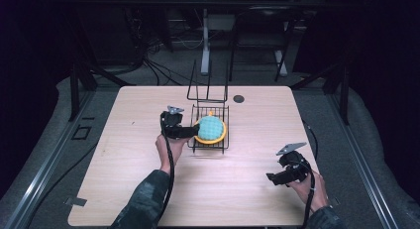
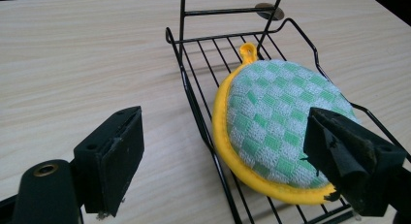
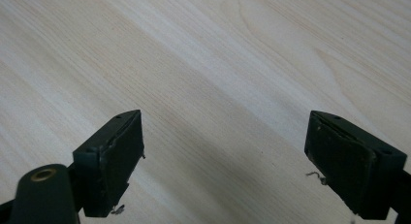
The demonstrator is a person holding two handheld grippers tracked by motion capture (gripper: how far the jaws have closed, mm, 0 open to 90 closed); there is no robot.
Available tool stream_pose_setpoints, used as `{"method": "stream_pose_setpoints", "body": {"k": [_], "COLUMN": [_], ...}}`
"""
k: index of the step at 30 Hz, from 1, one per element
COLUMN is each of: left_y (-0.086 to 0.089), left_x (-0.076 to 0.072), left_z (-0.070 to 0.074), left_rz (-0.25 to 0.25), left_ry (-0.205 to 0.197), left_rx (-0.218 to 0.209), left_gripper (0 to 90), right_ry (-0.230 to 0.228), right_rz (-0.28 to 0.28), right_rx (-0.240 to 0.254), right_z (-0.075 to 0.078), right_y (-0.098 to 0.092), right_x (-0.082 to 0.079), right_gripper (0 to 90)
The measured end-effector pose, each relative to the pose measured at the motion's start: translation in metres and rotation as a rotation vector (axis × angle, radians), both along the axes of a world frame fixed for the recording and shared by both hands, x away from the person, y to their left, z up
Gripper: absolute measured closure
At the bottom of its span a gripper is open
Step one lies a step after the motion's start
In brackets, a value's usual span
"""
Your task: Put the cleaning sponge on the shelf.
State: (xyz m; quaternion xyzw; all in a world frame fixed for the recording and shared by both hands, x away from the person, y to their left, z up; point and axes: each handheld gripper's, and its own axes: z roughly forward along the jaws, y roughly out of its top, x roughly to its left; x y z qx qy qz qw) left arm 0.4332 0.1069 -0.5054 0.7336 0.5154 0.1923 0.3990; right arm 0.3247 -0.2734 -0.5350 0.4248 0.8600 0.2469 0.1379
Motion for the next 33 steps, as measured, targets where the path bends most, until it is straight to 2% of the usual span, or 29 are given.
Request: {"method": "stream_pose_setpoints", "body": {"k": [5, 13, 16, 22, 33], "left_y": [0.009, 0.028, 0.037, 0.050, 0.072], "left_x": [-0.011, -0.030, -0.037, -0.052, -0.086], "left_z": [0.008, 0.021, 0.025, 0.030, 0.033], "left_rz": [-0.010, -0.039, -0.051, -0.074, -0.092], "left_ry": [0.002, 0.030, 0.037, 0.053, 0.097], "left_rx": [-0.004, 0.026, 0.057, 0.104, 0.131], "left_gripper": [13.4, 9.1, 7.0, 4.2, 0.2], "right_ry": [0.002, -0.005, -0.007, -0.016, -0.034], "right_rz": [0.000, 0.003, -0.002, -0.008, -0.018], "right_rx": [-0.001, -0.004, -0.003, 0.009, -0.004], "right_z": [0.000, 0.001, 0.001, 0.003, 0.006], "right_y": [0.000, 0.000, -0.001, 0.000, 0.000], "right_x": [0.000, -0.001, -0.001, -0.003, -0.005], "right_gripper": [13.6, 13.7, 13.6, 13.0, 12.4]}}
